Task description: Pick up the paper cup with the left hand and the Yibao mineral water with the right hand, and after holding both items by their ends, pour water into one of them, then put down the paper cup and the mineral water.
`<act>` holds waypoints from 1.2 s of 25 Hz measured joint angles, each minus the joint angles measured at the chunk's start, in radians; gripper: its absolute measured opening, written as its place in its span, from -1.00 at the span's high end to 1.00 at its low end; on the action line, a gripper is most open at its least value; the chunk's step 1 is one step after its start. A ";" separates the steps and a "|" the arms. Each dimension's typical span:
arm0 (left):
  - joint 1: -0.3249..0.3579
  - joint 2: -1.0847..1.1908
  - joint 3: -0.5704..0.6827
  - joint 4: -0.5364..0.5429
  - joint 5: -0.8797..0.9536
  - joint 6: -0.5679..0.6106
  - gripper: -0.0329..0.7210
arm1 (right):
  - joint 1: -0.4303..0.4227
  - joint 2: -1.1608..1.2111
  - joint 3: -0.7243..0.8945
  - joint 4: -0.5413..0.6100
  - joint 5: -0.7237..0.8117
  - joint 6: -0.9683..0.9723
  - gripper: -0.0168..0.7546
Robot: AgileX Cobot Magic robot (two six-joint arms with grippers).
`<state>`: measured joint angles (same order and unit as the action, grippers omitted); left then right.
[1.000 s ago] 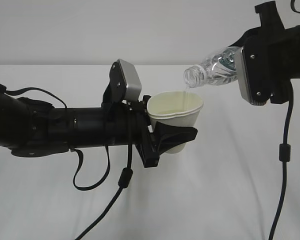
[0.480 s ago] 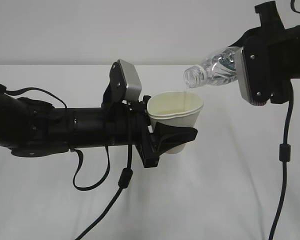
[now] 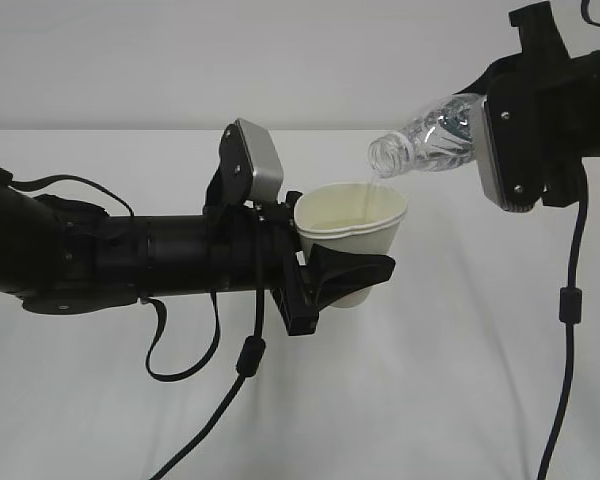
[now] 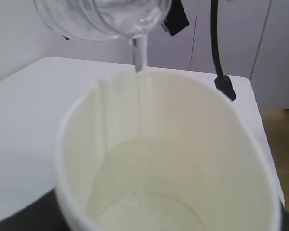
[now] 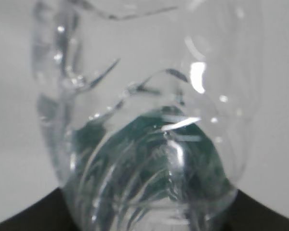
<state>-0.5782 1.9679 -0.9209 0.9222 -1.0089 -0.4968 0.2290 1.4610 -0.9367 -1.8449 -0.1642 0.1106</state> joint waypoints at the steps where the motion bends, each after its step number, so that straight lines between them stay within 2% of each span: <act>1: 0.000 0.000 0.000 0.000 0.000 0.000 -0.15 | 0.000 0.000 0.000 0.000 0.000 0.000 0.03; 30: 0.000 0.000 0.000 0.002 0.000 0.000 -0.15 | 0.000 0.000 0.000 0.000 0.004 -0.006 0.03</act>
<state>-0.5782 1.9679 -0.9209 0.9238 -1.0089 -0.4968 0.2290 1.4610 -0.9367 -1.8449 -0.1605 0.1048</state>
